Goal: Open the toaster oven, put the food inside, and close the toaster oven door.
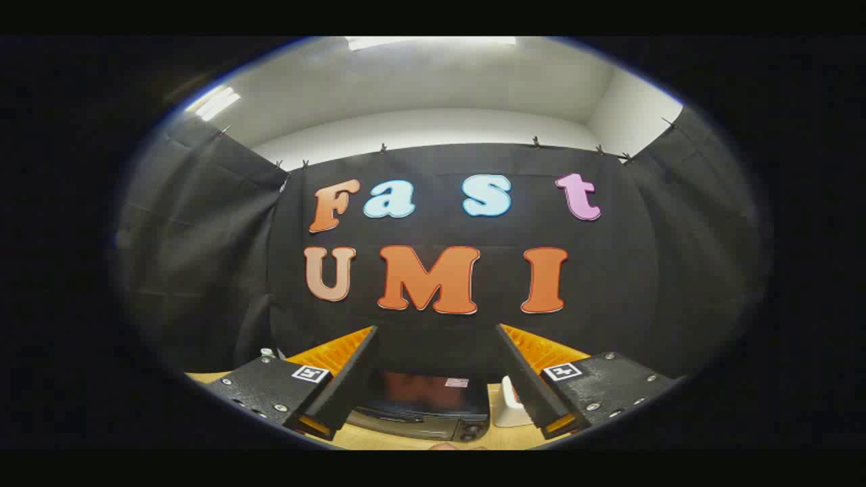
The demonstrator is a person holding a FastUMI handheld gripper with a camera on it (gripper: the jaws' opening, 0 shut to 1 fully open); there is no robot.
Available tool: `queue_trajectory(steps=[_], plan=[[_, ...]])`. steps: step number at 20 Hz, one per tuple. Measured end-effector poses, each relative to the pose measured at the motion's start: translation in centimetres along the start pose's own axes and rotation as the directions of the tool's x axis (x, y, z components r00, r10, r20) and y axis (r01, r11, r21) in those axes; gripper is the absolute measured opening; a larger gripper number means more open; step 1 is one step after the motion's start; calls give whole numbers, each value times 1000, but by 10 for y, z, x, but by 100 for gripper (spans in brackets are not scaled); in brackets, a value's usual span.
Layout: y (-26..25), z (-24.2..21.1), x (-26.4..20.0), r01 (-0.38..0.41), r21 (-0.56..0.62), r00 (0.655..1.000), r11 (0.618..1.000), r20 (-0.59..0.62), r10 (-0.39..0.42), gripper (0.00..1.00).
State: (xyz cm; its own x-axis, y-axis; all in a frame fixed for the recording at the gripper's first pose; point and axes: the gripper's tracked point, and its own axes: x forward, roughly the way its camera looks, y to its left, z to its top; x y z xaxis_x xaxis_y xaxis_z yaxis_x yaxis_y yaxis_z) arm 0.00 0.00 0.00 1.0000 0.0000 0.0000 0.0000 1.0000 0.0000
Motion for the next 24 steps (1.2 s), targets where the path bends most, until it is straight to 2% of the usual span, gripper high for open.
queue_trajectory(steps=[14, 20, 24], plan=[[7, -7, 1, -23, -9, 999, 1000, -39, 23, 99], [14, -23, 8, -39, -25, 996, 999, -80, 37, 99], [21, -50, 16, -51, -23, 990, 998, -135, 47, 99]])
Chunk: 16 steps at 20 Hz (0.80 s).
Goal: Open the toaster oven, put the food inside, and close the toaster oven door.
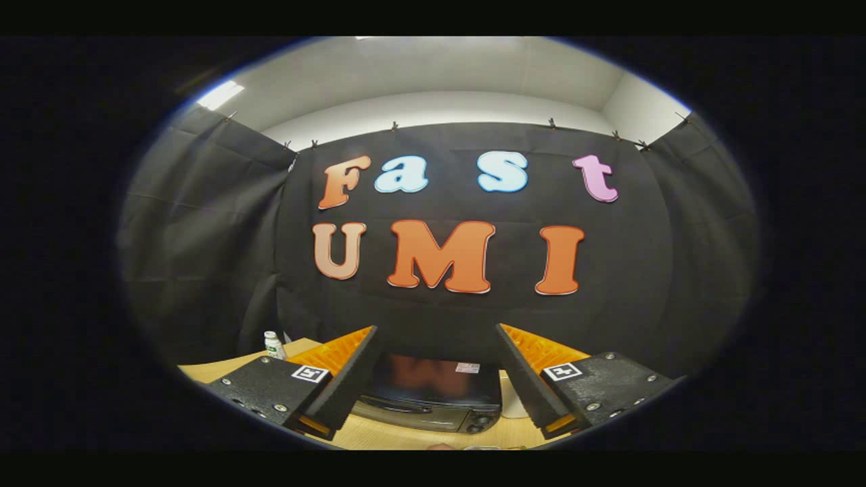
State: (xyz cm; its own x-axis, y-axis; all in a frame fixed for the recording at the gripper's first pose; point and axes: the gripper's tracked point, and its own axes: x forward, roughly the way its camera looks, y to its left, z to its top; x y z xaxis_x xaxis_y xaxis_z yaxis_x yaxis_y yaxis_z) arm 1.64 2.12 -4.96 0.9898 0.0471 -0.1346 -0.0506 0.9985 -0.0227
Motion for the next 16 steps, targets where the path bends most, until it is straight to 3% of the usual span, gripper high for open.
queue_trajectory(steps=[7, 16], plan=[[20, -65, 31, -29, 21, 990, 999, -137, 32, 100], [52, -170, 65, -55, 33, 933, 998, -354, 63, 99]])
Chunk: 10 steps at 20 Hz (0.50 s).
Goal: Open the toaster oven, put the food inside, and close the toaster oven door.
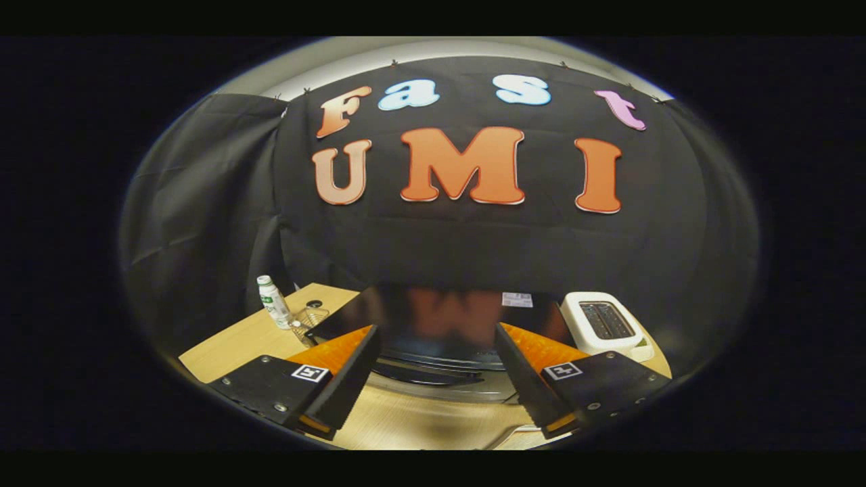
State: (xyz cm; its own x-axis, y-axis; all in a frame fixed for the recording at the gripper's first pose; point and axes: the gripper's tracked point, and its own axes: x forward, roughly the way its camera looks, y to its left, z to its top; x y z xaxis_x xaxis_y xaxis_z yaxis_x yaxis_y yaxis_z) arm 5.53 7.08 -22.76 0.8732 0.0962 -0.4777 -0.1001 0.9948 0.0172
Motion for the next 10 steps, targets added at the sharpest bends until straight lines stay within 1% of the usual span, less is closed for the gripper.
queue_trajectory(steps=[6, 10], plan=[[7, -20, 28, 7, -47, 999, 999, -35, -9, 100], [5, -39, 41, 20, -23, 997, 1000, -77, -21, 99]])
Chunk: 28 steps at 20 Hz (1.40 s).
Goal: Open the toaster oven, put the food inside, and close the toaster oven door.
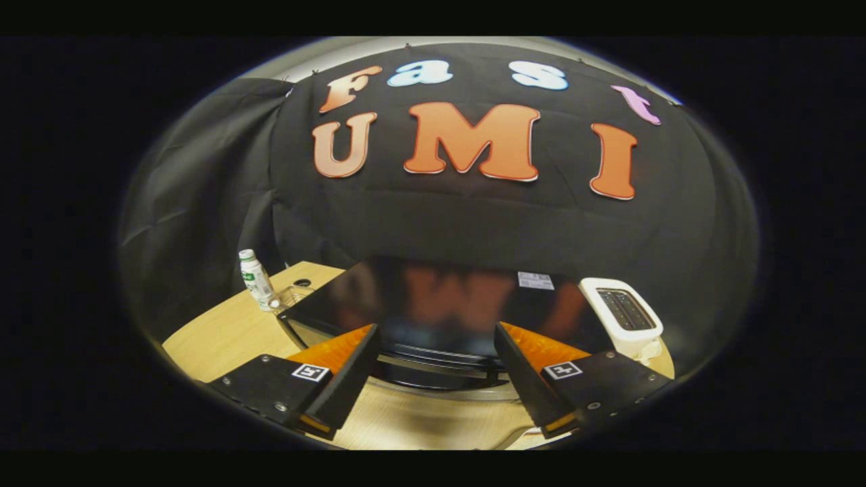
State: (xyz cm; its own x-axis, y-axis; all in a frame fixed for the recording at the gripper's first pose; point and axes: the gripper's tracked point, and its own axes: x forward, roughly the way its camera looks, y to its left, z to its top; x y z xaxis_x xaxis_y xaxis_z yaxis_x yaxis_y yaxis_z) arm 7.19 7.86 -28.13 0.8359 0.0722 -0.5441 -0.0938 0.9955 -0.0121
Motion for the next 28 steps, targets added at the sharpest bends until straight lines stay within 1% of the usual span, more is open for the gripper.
queue_trajectory(steps=[1, 2, 5, 10, 13, 14, 15, 16, 17, 20, 22, 23, 26, 28], plan=[[1, -3, 0, -11, 27, 1000, 1000, 3, 11, 99], [2, -2, 3, -5, 48, 1000, 999, 19, 4, 98], [0, -1, 1, 11, 44, 1000, 999, 19, -11, 96], [10, -6, -13, -3, 18, 999, 1000, 53, 2, 90], [14, -12, -20, -9, 40, 997, 999, 72, 6, 84], [20, -19, -23, -38, 99, 999, 994, 39, 34, 81], [22, -19, -27, -46, 113, 998, 993, 52, 41, 75], [22, -22, -23, -48, 88, 998, 995, 43, 44, 72], [21, -23, -32, -47, 61, 998, 997, 48, 44, 67], [29, -33, -42, -62, 83, 998, 995, 27, 60, 67], [40, -43, -52, -102, 82, 995, 991, -3, 102, 68], [48, -50, -58, -133, 84, 991, 987, -21, 135, 68], [73, -70, -69, -225, 112, 970, 968, -71, 233, 68], [84, -87, -73, -255, 145, 955, 956, -121, 273, 68]])
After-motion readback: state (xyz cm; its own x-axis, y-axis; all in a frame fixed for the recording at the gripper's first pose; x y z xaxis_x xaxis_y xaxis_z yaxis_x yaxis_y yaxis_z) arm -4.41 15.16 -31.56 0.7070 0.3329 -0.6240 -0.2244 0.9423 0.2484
